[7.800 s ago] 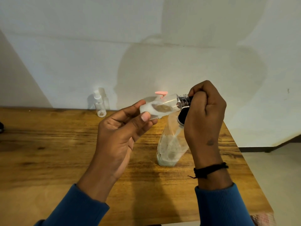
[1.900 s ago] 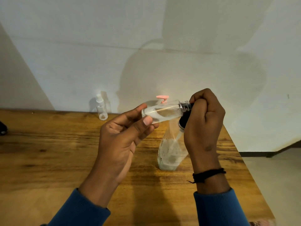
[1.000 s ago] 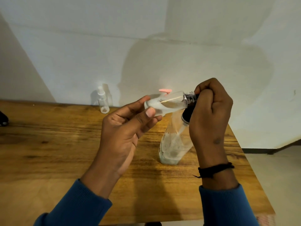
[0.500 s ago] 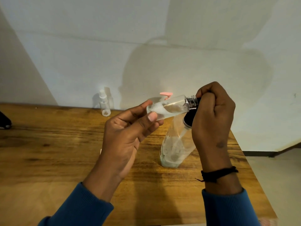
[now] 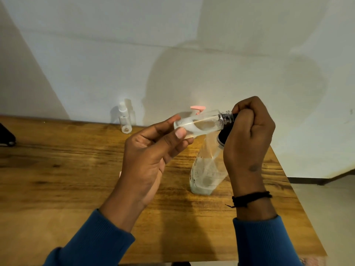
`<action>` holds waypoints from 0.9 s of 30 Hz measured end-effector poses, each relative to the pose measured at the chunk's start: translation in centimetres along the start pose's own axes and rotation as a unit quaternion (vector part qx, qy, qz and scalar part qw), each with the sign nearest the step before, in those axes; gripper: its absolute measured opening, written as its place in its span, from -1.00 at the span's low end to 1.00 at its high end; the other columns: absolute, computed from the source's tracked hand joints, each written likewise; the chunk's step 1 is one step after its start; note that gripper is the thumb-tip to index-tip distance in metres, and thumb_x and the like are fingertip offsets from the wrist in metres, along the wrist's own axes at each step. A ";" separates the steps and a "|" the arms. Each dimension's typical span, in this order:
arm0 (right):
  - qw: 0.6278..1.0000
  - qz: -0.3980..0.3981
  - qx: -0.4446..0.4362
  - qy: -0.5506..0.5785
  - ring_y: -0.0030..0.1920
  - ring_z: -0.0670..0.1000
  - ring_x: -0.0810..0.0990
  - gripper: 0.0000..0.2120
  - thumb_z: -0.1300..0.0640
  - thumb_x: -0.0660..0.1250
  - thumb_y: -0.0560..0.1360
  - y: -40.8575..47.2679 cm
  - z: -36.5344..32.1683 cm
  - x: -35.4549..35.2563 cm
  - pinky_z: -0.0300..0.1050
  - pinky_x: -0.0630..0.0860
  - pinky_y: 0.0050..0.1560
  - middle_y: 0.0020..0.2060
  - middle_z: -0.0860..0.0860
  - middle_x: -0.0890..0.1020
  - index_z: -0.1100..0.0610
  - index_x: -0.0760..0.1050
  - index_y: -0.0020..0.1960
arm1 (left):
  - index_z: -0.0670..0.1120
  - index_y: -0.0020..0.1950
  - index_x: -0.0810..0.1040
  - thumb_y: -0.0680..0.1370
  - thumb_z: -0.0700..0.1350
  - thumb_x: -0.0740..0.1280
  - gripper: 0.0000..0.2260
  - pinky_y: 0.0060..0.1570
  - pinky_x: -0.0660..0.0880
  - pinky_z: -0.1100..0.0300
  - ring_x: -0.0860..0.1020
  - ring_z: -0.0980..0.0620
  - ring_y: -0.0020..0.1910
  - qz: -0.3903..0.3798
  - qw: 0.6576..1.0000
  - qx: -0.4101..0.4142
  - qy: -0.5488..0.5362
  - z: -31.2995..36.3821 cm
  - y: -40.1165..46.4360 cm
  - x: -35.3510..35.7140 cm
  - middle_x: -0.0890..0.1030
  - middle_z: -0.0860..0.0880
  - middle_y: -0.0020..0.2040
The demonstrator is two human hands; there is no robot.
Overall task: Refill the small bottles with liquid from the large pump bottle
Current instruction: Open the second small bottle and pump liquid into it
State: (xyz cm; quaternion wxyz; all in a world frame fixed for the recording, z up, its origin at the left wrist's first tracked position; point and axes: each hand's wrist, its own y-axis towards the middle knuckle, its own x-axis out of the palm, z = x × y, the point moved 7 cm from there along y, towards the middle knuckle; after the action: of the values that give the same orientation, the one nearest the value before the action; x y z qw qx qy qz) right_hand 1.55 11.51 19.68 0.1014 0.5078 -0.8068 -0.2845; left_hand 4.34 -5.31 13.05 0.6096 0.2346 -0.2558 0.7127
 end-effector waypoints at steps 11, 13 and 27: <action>1.000 0.002 -0.009 -0.012 -0.45 -0.16 0.35 -0.78 0.39 0.06 0.51 -0.1 0.1 -0.1 -0.34 0.22 -0.46 -0.45 -0.06 0.36 0.23 0.38 -0.24 | -0.20 0.13 0.64 0.34 -0.24 0.43 -0.64 -0.16 0.63 0.27 0.70 -0.09 -0.15 0.002 1.000 -0.006 -0.006 -0.2 -0.2 0.1 0.72 -0.20 0.00; 1.000 0.004 -0.019 -0.022 -0.46 -0.16 0.37 -0.78 0.38 0.06 0.51 0.0 -0.2 -0.6 -0.33 0.21 -0.47 -0.46 -0.06 0.37 0.23 0.38 -0.24 | -0.20 0.14 0.64 0.33 -0.24 0.43 -0.63 -0.17 0.62 0.27 0.70 -0.08 -0.16 0.000 1.000 -0.008 -0.004 -0.3 -0.3 0.2 0.72 -0.20 -0.01; 1.000 -0.006 0.010 0.009 -0.49 -0.18 0.35 -0.75 0.46 0.03 0.52 0.3 -0.4 -0.5 -0.44 0.20 -0.50 -0.46 0.03 0.34 0.30 0.39 -0.24 | -0.20 0.12 0.64 0.32 -0.23 0.44 -0.64 -0.14 0.63 0.25 0.70 -0.08 -0.16 -0.003 1.000 0.000 0.003 -0.1 0.0 0.4 0.72 -0.20 -0.04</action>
State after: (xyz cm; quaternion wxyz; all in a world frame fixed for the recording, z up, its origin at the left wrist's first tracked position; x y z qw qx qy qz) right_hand 1.76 11.87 20.25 0.1018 0.5164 -0.8056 -0.2721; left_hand 4.32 -4.96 13.19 0.6127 0.2334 -0.2533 0.7113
